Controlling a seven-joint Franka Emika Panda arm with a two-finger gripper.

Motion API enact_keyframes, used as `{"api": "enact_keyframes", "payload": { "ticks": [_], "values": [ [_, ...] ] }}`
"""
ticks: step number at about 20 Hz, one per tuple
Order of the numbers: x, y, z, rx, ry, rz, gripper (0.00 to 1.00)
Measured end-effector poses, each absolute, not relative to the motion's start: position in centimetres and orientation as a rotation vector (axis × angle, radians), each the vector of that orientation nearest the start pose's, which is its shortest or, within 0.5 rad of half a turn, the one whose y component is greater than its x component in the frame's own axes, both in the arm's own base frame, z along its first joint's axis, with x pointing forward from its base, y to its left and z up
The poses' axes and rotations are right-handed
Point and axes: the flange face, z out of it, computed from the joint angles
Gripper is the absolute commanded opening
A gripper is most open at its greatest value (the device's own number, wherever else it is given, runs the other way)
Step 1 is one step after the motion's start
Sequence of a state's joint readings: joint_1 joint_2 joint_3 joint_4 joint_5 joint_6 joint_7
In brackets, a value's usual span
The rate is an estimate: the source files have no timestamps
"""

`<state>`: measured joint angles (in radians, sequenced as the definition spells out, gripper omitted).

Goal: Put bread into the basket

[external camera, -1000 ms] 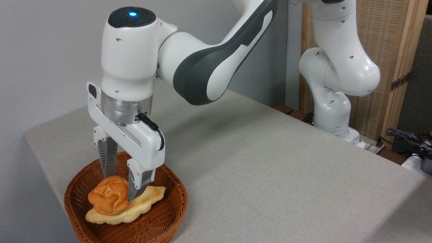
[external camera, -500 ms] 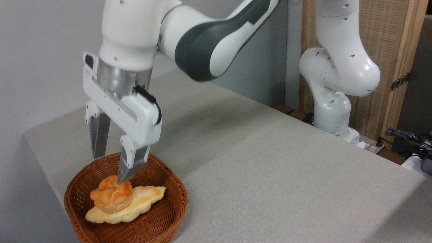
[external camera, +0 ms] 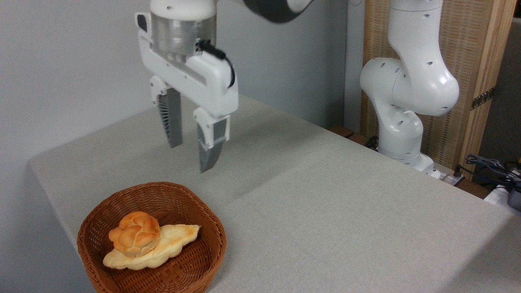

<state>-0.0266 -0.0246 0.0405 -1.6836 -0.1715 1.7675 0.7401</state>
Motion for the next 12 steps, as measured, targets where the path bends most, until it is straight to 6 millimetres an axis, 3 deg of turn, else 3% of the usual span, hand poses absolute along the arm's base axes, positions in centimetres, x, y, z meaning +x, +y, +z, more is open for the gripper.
{"api": "enact_keyframes", "payload": {
  "ticks": [6, 12],
  "values": [
    [55.1, -1.9, 60.8, -2.933, 1.039, -0.076, 1.00],
    [54.8, -1.5, 61.0, -2.939, 1.031, -0.035, 1.00]
  ]
}}
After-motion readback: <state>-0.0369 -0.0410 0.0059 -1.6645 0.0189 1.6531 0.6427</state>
